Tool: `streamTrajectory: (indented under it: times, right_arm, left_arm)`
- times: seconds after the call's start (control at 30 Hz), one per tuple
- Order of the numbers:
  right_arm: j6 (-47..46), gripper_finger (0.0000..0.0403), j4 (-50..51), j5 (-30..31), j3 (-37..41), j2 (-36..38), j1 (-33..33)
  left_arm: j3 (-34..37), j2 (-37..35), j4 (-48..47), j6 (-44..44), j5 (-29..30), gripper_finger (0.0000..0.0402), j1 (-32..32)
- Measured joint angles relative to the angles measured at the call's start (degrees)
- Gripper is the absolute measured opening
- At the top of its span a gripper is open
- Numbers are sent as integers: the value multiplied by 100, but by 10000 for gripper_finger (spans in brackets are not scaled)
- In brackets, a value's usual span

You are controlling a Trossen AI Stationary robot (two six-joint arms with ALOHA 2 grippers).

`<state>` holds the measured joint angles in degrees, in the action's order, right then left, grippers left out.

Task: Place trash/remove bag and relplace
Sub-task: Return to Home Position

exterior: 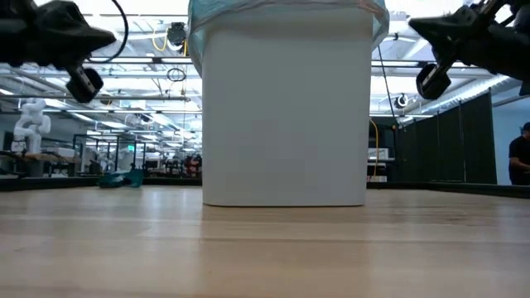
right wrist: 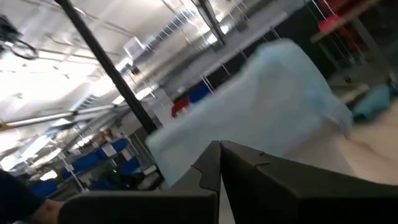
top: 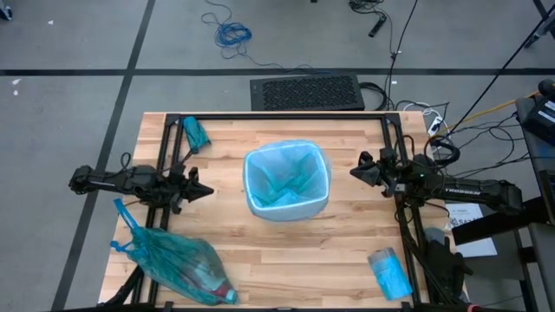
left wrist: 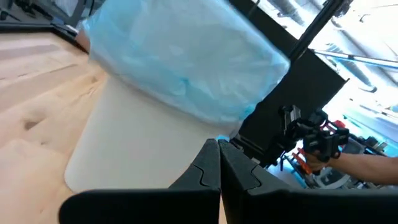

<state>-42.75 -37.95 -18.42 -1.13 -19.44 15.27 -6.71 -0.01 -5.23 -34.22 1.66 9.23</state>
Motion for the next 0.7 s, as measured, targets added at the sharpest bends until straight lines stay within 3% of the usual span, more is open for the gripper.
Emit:
streamTrajectory:
  times: [0.2, 0.7]
  right_arm:
    - [35, 2, 596, -44, 0, -2, 0]
    - [459, 2, 654, 1, 39, 4, -4]
  left_arm:
    - [622, 0, 585, -326, -37, 0, 0]
    - [624, -2, 727, -85, 112, 0, 0]
